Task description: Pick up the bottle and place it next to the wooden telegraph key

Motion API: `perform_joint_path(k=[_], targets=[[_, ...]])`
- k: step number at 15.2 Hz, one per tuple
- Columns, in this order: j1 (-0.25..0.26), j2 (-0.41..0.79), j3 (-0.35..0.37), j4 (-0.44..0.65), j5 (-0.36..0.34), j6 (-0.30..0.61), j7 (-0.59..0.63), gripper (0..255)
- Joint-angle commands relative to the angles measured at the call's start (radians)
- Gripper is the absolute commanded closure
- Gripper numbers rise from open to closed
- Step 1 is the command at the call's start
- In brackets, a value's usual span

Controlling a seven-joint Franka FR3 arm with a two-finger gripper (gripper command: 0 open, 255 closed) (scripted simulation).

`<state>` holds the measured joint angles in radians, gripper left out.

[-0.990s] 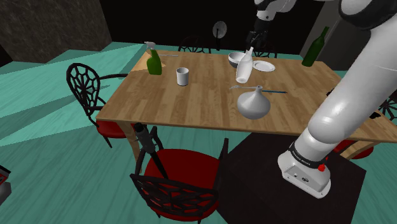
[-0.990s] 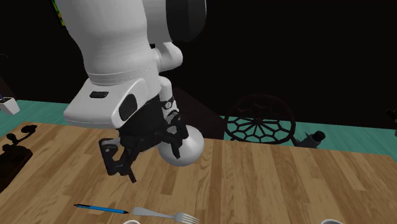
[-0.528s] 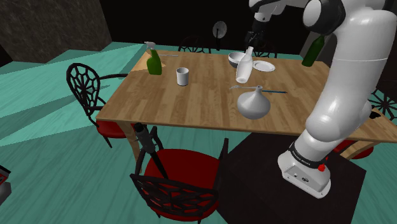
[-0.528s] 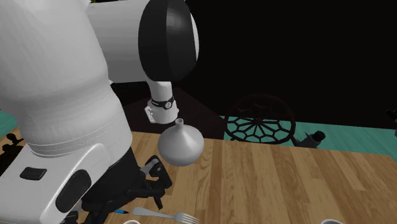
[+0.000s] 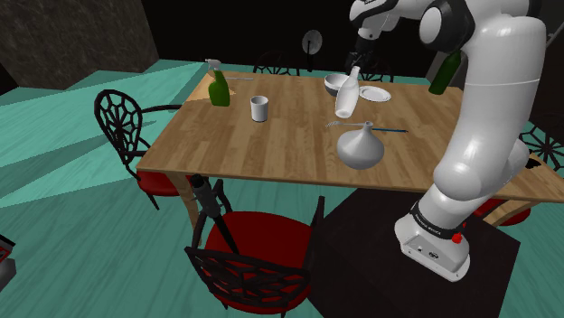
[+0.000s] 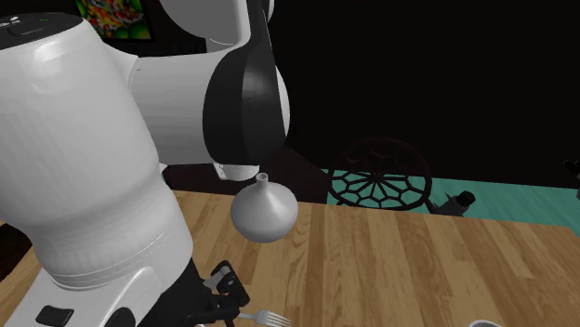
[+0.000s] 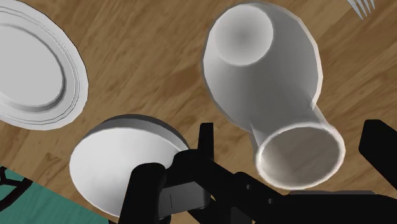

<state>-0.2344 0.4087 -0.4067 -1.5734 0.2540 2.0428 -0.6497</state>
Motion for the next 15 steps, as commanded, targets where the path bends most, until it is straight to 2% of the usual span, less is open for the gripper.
perform_joint_path(k=[1, 8, 9, 15], targets=[[-0.001, 0.009, 0.002, -0.008, 0.005, 0.017, -0.003, 0], [-0.001, 0.009, 0.002, -0.008, 0.005, 0.016, -0.003, 0], [-0.001, 0.009, 0.002, -0.008, 0.005, 0.016, -0.003, 255], [-0.001, 0.009, 0.002, -0.008, 0.005, 0.016, -0.003, 255]])
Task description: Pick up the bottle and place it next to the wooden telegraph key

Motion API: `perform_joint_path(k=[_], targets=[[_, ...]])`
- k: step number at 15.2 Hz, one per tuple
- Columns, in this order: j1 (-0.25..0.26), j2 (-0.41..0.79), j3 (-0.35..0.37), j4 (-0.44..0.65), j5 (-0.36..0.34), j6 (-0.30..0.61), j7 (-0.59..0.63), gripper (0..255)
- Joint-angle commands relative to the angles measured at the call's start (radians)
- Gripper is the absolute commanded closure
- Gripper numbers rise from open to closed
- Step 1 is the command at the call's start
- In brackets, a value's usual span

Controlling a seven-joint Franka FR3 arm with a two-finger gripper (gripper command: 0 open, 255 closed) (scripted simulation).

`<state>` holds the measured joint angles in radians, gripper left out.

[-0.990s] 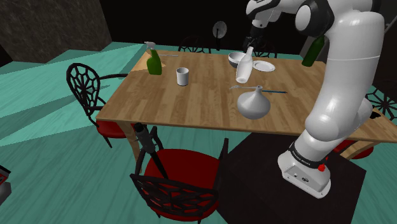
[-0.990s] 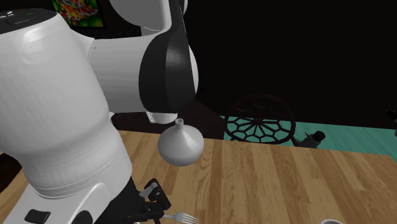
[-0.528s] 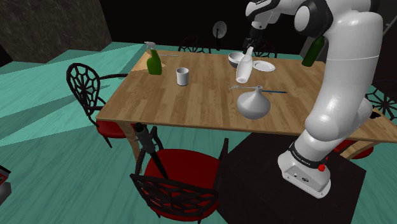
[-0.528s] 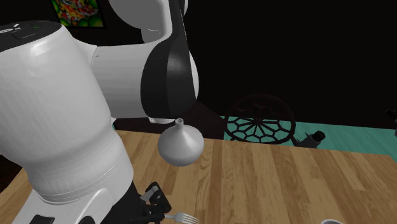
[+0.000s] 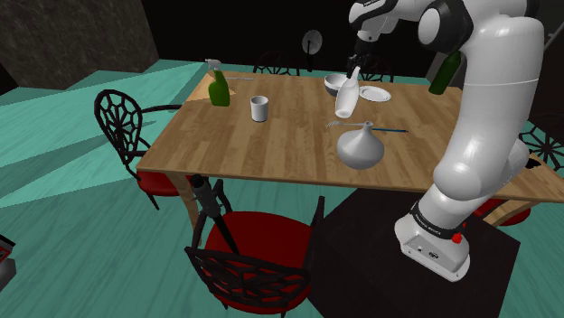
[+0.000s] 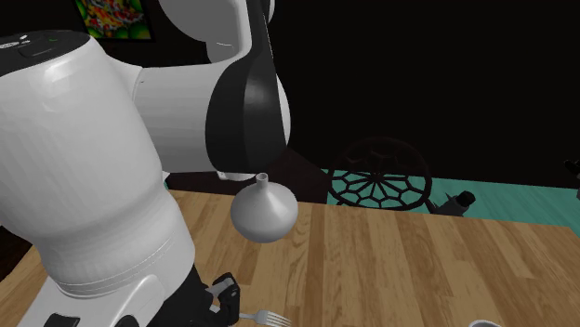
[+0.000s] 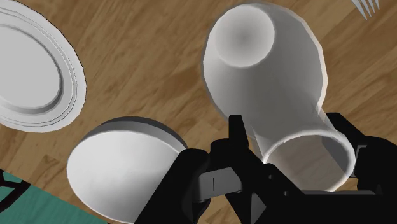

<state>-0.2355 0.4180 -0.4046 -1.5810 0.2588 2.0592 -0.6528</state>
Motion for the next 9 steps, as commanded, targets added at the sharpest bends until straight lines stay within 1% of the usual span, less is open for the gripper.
perform_joint_path(k=[1, 3, 9], targets=[[0.0, 0.0, 0.0, 0.0, 0.0, 0.0, 0.0, 255], [0.0, 0.0, 0.0, 0.0, 0.0, 0.0, 0.0, 255], [-0.001, -0.018, -0.006, 0.055, -0.013, -0.071, 0.013, 255]])
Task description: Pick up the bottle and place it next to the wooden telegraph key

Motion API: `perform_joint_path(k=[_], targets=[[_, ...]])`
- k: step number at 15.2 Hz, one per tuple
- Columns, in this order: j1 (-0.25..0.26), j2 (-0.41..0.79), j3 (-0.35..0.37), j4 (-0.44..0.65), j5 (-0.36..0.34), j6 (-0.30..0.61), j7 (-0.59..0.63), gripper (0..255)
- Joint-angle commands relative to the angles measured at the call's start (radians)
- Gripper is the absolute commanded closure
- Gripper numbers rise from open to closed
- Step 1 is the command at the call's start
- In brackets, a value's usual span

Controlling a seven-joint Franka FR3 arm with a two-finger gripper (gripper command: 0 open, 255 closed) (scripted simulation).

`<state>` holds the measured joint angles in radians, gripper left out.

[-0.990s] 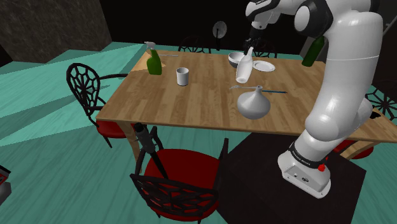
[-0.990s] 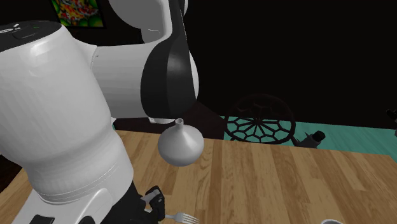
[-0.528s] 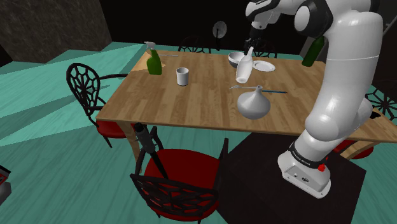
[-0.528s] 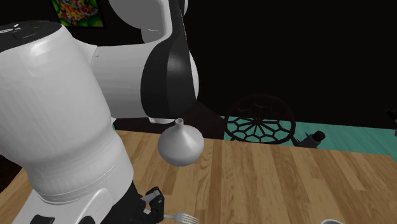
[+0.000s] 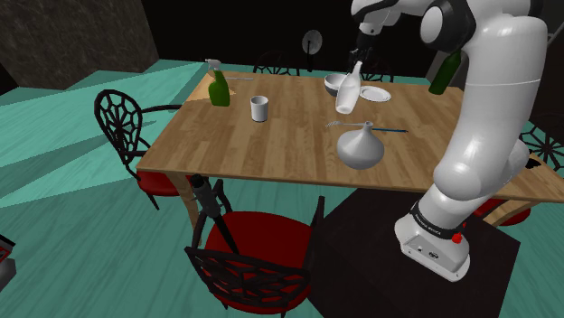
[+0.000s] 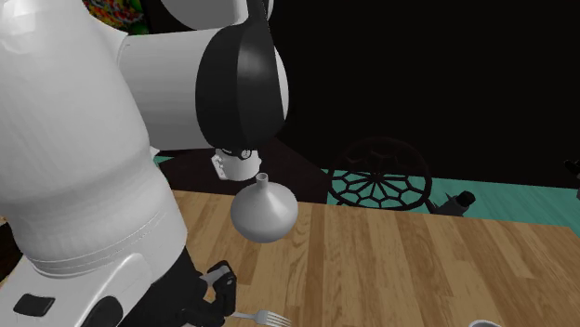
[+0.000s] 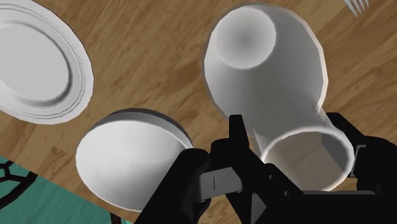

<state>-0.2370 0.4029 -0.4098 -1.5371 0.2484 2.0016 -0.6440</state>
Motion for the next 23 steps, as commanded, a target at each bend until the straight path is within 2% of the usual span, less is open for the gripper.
perform_joint_path(k=[1, 13, 23], targets=[[0.0, -0.005, -0.002, 0.022, -0.004, -0.026, 0.006, 255], [-0.012, -0.013, -0.008, 0.173, -0.016, -0.182, 0.025, 255], [-0.037, 0.015, -0.01, 0.35, -0.008, -0.331, 0.038, 255]])
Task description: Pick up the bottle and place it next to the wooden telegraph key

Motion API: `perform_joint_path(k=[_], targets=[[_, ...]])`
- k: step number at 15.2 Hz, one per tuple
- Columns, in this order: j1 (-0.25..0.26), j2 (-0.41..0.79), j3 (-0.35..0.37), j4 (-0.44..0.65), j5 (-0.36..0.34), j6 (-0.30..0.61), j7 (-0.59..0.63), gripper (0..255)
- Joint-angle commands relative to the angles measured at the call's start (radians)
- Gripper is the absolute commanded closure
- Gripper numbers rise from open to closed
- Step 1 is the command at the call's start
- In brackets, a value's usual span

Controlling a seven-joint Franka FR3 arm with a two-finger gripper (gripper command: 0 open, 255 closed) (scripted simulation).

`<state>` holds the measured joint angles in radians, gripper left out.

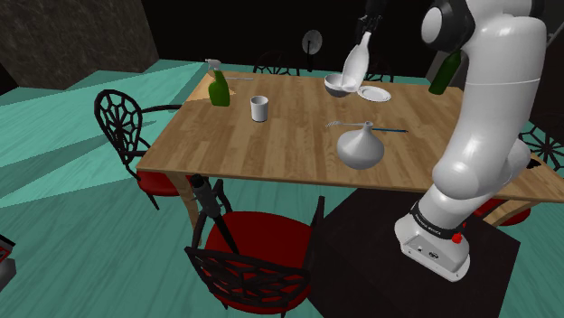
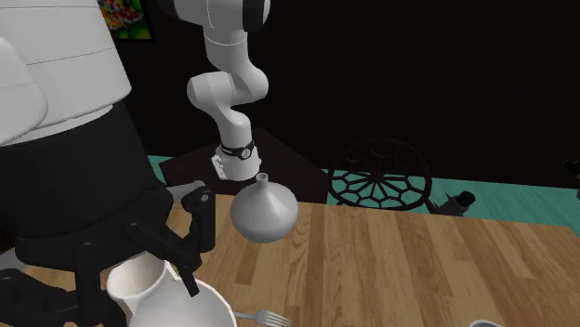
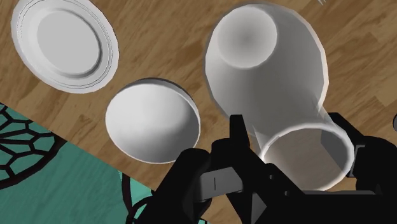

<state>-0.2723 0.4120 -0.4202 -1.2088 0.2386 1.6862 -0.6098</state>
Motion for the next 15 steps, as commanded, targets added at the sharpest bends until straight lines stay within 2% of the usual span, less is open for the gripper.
perform_joint_path(k=[1, 3, 9, 15], targets=[[-0.006, 0.011, 0.001, 0.043, 0.003, -0.032, 0.004, 255], [-0.011, 0.018, 0.001, 0.072, 0.006, -0.053, 0.006, 255], [-0.05, -0.103, -0.036, -0.029, -0.022, -0.077, -0.083, 255], [-0.106, -0.182, -0.076, -0.06, -0.038, -0.131, -0.179, 255]])
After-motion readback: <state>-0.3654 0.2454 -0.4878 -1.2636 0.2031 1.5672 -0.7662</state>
